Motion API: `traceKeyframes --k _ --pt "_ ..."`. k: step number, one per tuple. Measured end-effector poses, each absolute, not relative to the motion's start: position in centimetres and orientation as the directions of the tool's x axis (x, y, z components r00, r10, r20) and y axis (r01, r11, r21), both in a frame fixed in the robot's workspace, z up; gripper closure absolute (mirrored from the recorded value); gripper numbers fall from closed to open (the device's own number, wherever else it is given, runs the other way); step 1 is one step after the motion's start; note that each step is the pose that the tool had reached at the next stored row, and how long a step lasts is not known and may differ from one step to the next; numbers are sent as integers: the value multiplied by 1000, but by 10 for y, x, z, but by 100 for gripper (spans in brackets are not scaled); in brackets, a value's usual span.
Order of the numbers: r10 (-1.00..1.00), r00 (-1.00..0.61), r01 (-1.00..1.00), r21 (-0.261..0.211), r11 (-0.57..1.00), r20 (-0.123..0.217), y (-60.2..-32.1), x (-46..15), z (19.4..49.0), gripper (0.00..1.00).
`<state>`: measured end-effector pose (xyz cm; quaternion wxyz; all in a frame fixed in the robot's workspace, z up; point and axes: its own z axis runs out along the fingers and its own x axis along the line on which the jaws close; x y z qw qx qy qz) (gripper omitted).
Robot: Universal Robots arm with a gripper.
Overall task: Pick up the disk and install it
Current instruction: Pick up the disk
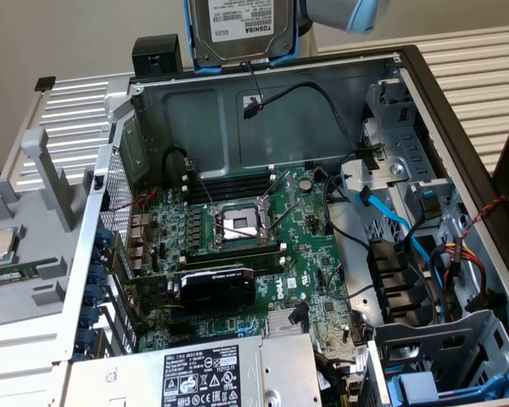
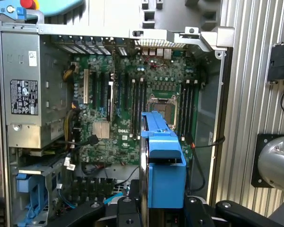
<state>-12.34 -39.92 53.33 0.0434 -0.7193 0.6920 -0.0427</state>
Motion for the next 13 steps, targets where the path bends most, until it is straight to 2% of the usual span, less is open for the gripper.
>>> traceKeyframes --k 13 --pt "-999 39 -992 -121 -39 4 -426 -107 533 63"
